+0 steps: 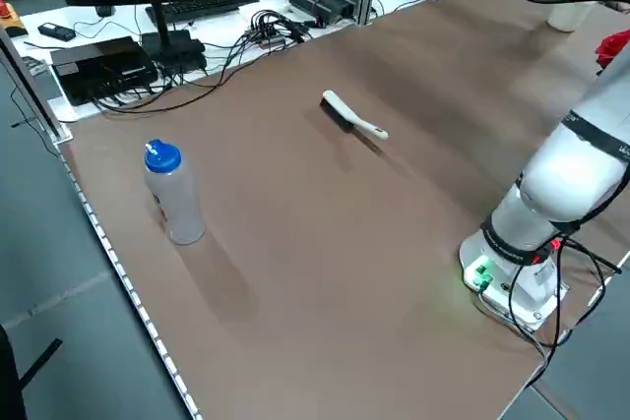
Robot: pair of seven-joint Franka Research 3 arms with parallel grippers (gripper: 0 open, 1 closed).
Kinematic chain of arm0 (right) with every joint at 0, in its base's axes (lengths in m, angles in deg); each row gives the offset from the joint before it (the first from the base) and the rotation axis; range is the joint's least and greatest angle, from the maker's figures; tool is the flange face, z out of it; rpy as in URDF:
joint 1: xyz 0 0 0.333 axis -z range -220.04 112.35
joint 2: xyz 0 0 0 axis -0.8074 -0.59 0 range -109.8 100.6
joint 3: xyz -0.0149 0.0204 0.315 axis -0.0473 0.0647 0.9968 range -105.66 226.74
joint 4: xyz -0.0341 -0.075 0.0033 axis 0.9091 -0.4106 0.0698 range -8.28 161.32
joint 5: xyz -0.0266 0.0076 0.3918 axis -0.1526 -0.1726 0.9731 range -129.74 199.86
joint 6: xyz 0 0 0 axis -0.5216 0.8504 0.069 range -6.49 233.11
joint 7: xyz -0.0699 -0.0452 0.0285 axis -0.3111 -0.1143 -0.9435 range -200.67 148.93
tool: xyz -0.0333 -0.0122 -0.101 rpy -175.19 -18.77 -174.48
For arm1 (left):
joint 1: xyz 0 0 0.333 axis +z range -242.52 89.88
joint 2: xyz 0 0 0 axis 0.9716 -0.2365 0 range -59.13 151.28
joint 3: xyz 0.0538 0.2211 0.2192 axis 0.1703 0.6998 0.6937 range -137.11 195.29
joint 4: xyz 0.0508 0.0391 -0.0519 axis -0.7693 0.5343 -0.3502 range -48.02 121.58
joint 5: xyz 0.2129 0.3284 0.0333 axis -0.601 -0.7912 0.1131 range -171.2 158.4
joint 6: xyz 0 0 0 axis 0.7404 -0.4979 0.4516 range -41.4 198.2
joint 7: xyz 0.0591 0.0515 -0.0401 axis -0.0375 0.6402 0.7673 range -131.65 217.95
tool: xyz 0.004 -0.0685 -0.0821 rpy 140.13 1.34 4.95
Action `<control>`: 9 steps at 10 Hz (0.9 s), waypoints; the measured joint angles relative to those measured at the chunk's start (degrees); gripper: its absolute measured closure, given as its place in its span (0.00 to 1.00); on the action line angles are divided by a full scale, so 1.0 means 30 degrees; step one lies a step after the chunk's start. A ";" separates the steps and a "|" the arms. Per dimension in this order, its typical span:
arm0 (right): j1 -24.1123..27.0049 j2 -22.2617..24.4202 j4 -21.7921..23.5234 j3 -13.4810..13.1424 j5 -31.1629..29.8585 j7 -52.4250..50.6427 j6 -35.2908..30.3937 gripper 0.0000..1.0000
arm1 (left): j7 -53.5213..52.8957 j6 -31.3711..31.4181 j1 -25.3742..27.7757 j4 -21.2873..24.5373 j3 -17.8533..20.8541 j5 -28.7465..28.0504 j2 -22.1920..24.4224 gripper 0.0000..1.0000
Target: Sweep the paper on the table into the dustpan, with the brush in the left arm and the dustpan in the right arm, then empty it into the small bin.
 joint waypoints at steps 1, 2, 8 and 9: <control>-0.0031 0.0003 -0.0565 0.1301 -0.1076 0.0069 0.0057 0.67 | -0.0021 0.0000 0.0006 -0.0008 0.0004 0.0001 0.0001 0.00; -0.0146 -0.0002 -0.1170 0.2408 -0.2273 0.0071 0.0069 0.67 | -0.0160 0.0000 0.0017 -0.0012 0.0023 0.0001 0.0001 0.00; -0.5325 -0.2160 -0.2715 0.3536 -0.8799 -0.7042 0.0696 0.67 | -0.2742 -0.0428 0.2771 -0.0012 0.0475 0.2215 -0.0055 0.00; -0.5440 -0.2405 -0.2764 0.3528 -0.9348 -1.0360 0.0477 0.67 | -0.2800 -0.0408 0.2933 -0.0012 0.0513 0.2266 -0.0088 0.00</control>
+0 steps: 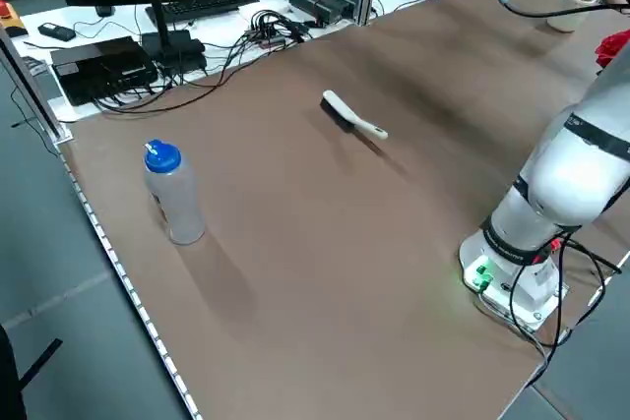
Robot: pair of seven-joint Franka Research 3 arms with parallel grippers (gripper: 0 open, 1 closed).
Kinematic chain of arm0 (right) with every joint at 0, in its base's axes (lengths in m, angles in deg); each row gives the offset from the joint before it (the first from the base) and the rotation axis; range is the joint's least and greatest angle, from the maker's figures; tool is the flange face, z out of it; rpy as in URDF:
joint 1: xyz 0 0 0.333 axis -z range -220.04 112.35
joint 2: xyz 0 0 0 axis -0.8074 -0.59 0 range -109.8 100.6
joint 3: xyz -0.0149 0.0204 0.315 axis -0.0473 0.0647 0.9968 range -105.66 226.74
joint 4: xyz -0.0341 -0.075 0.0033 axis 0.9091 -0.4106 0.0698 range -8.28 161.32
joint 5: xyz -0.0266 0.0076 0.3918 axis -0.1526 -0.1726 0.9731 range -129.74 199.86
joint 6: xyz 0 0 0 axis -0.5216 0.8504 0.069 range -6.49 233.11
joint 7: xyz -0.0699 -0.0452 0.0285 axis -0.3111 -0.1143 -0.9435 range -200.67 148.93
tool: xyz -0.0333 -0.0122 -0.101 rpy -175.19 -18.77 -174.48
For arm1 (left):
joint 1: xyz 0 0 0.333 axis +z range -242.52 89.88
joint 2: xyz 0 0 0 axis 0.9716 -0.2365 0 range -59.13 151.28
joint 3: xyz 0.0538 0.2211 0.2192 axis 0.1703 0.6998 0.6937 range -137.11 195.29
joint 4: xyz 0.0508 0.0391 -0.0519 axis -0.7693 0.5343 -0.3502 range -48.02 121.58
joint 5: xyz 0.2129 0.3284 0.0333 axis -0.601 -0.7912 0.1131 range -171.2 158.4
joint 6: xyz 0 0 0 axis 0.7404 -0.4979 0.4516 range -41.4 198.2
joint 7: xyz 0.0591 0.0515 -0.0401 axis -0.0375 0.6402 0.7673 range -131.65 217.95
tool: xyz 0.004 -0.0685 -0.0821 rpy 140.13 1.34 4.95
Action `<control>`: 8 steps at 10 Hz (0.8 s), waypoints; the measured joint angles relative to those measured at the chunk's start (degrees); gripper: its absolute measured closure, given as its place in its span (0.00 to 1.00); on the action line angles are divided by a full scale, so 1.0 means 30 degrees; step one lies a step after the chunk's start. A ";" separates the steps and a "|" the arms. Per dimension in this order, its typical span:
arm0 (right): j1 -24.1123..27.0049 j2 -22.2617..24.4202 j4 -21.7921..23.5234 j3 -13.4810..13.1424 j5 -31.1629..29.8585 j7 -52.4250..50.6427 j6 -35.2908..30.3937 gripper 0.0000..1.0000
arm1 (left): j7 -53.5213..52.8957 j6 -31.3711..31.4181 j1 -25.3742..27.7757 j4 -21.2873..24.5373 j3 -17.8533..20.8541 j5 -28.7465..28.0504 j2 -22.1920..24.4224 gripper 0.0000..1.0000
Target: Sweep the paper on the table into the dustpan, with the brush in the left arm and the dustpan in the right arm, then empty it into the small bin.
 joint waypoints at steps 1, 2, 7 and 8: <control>0.0010 -0.0190 -0.0005 -0.0101 -0.0532 -0.3344 -0.0333 0.67 | 0.0000 0.0040 -0.0028 0.0001 -0.0022 0.0000 -0.0014 0.00; 0.0018 -0.0431 -0.0002 -0.0209 -0.1096 -0.6153 -0.0510 0.67 | 0.0002 0.0345 -0.0060 0.0008 -0.0060 0.0000 -0.0028 0.00; 0.0198 -0.2786 0.0228 -0.0388 -0.2786 -1.7375 0.1815 0.67 | 0.0002 0.1745 -0.0371 0.0016 -0.0464 -0.0694 -0.0403 0.00; 0.0643 -0.2909 0.0631 -0.0490 -0.2791 -1.9356 0.2760 0.67 | -0.0187 0.1756 -0.0403 0.0009 -0.0549 -0.0760 -0.0402 0.00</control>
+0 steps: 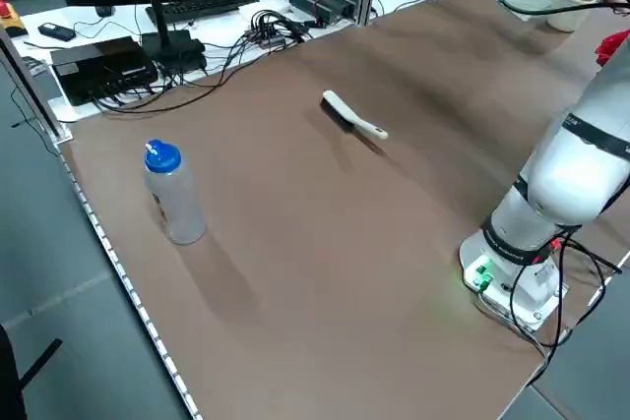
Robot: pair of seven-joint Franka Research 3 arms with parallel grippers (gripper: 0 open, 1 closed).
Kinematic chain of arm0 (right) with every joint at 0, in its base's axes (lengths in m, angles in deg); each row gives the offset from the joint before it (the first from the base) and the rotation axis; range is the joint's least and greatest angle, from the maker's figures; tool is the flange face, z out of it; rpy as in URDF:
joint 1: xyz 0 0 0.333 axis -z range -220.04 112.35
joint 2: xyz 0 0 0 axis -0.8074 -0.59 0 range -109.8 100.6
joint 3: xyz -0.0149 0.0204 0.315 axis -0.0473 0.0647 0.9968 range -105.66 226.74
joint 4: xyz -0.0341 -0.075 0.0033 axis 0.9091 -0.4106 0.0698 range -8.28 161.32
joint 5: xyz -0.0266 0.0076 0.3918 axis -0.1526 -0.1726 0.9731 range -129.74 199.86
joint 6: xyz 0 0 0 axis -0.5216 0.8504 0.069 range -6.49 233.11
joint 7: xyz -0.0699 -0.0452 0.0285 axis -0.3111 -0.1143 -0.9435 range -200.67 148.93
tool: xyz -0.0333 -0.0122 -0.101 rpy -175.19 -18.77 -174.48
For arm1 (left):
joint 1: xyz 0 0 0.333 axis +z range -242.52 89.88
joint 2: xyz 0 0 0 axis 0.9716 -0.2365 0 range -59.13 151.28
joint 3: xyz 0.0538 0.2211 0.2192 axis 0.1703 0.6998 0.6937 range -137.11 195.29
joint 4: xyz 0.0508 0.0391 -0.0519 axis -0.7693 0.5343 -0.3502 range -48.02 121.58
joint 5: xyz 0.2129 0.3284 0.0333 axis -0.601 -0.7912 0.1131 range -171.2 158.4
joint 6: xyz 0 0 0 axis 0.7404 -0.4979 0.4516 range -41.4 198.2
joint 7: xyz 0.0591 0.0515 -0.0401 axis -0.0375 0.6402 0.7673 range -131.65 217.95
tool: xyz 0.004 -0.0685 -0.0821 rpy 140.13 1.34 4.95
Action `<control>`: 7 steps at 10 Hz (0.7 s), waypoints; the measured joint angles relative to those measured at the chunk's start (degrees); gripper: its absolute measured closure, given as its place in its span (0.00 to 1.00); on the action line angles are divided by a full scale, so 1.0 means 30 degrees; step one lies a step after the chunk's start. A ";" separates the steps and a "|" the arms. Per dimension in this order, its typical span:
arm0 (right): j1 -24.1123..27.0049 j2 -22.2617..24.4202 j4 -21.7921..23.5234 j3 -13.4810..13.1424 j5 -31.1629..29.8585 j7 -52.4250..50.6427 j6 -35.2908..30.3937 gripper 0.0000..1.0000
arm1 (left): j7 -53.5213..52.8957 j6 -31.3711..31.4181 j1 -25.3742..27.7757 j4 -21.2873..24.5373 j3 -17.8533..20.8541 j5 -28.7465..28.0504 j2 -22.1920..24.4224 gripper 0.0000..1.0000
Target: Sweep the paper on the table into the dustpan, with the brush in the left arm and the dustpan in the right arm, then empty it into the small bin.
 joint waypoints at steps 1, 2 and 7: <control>0.0128 -0.0190 0.0312 -0.0022 -0.0015 -0.1267 0.0758 0.67 | -0.0309 0.0008 -0.0004 -0.0006 0.0002 -0.0026 0.0000 0.00; 0.0105 -0.0619 0.0494 0.0028 -0.0017 -0.1989 0.1585 0.67 | -0.0498 0.0015 -0.0002 -0.0012 0.0005 -0.0041 0.0000 0.00; -0.0409 -0.3111 0.0552 0.0196 -0.0108 -0.5630 0.5311 0.67 | -0.1538 0.0018 -0.1346 -0.0070 0.1530 -0.0065 0.0070 0.00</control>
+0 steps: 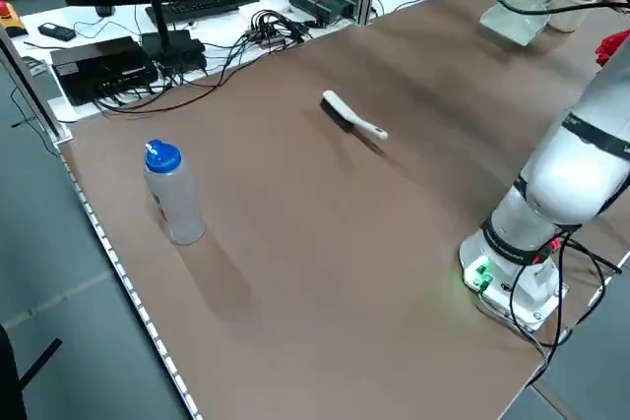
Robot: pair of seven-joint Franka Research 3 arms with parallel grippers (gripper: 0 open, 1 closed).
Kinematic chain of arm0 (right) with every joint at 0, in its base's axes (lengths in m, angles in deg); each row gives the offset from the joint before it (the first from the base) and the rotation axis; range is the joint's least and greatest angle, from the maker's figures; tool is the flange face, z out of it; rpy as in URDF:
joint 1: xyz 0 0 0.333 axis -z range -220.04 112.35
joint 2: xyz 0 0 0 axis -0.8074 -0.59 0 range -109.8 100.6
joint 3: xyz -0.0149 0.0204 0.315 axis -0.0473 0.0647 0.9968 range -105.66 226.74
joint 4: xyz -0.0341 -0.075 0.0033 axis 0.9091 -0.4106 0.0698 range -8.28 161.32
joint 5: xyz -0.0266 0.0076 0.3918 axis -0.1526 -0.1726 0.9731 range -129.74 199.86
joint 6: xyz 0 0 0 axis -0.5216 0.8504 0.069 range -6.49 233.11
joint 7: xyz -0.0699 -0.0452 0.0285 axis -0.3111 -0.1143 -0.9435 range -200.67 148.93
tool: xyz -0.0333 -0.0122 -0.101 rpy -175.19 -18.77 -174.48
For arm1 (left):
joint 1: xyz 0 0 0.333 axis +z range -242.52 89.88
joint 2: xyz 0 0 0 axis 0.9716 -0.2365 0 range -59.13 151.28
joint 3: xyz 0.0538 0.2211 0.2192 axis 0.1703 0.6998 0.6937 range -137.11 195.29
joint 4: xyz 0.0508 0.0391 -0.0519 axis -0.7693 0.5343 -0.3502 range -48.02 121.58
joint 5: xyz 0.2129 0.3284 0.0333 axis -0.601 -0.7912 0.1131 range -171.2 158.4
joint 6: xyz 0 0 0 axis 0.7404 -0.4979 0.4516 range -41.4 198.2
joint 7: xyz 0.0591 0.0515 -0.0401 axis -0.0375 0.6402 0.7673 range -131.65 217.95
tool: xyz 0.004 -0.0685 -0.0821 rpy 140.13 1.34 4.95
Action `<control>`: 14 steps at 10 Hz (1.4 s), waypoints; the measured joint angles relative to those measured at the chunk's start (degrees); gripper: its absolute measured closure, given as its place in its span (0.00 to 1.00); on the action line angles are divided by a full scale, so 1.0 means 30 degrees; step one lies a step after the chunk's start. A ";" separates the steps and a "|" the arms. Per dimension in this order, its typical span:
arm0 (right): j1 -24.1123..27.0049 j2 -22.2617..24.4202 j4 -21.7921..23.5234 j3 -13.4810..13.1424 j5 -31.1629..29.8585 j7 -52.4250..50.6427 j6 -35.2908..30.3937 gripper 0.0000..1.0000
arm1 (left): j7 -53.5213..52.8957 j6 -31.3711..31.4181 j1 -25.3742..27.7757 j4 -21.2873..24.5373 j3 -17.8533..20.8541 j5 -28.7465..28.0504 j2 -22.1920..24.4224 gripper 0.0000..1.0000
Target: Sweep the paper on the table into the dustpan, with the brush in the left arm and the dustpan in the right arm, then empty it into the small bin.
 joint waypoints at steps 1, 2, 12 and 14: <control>0.0073 -0.0234 0.0041 -0.0015 -0.0012 -0.1196 0.0591 0.67 | -0.0010 0.0000 -0.1559 -0.0001 0.1432 0.0001 0.0003 0.00; 0.0232 -0.0421 0.0209 -0.0030 -0.0012 -0.2308 0.1430 0.67 | -0.0013 0.0001 -0.3074 -0.0002 0.2881 0.0001 0.0000 0.00; 0.0603 -0.1060 0.2438 0.0078 0.0370 -0.2478 0.4102 0.67 | -0.0833 0.0212 -0.3204 -0.1058 0.3021 -0.0203 -0.1418 0.00; 0.0496 -0.1074 0.2454 0.0097 0.0544 -0.2369 0.4103 0.66 | -0.0833 0.0207 -0.3195 -0.1057 0.3148 -0.0204 -0.1420 0.00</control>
